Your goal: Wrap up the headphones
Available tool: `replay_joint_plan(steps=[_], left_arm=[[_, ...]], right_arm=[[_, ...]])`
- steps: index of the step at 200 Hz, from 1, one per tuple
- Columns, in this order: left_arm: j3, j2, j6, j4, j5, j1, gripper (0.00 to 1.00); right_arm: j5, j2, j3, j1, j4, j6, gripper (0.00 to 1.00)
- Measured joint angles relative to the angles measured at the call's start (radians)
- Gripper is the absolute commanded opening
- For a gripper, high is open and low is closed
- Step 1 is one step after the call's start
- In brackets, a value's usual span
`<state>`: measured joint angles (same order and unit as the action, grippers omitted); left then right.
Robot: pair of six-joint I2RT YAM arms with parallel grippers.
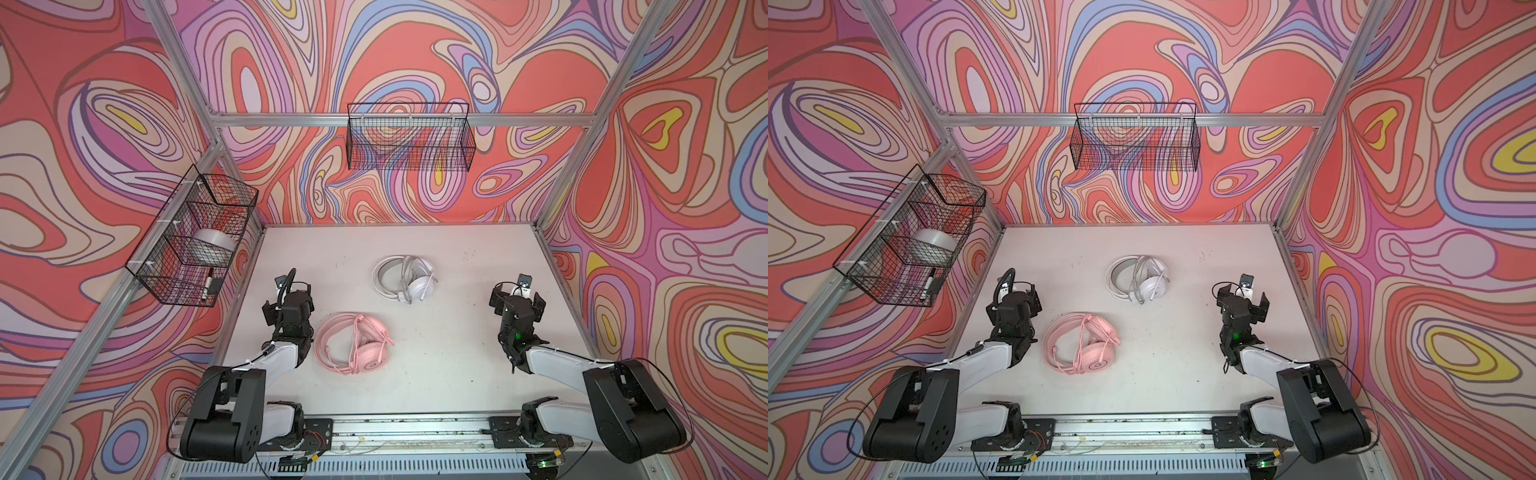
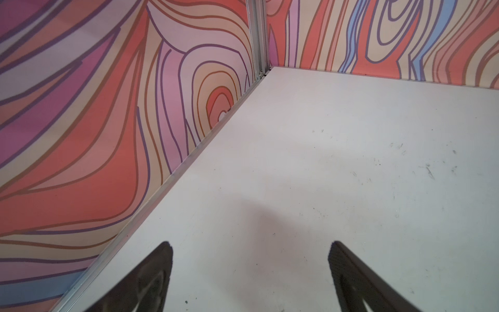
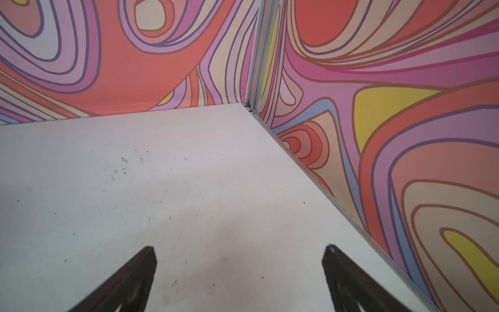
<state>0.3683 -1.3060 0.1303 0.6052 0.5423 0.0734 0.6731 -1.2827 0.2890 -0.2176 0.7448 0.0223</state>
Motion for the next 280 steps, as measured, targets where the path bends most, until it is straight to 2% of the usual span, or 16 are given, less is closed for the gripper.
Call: replay_joint_plan(steps=[48, 105, 139, 149, 154, 202, 247, 280], left_arm=[[0.0, -0.067, -0.018, 0.089, -0.106, -0.015, 0.93], [0.014, -0.153, -0.027, 0.119, -0.186, -0.027, 0.94], [0.051, -0.187, -0.052, 0.12, -0.27, -0.029, 0.94], [0.051, -0.187, -0.057, 0.124, -0.284, -0.029, 0.95], [0.051, -0.188, -0.06, 0.126, -0.289, -0.029, 1.0], [0.051, -0.188, -0.068, 0.126, -0.311, -0.029, 1.0], [0.051, -0.188, -0.068, 0.126, -0.315, -0.029, 1.0], [0.051, -0.188, -0.068, 0.126, -0.315, -0.029, 1.0]], right_arm=[[-0.036, -0.016, -0.013, 0.0, 0.12, -0.007, 0.99], [-0.06, -0.097, -0.013, 0.0, 0.211, -0.01, 0.98], [-0.087, -0.179, -0.008, 0.0, 0.269, -0.011, 0.99], [-0.092, -0.195, -0.008, 0.0, 0.279, -0.014, 0.99], [-0.094, -0.2, -0.007, 0.0, 0.283, -0.015, 0.99], [-0.144, -0.269, 0.032, 0.012, 0.34, -0.062, 0.99], [-0.274, -0.32, 0.061, 0.035, 0.347, -0.1, 0.98], [-0.457, -0.32, 0.097, 0.062, 0.271, -0.135, 0.99]])
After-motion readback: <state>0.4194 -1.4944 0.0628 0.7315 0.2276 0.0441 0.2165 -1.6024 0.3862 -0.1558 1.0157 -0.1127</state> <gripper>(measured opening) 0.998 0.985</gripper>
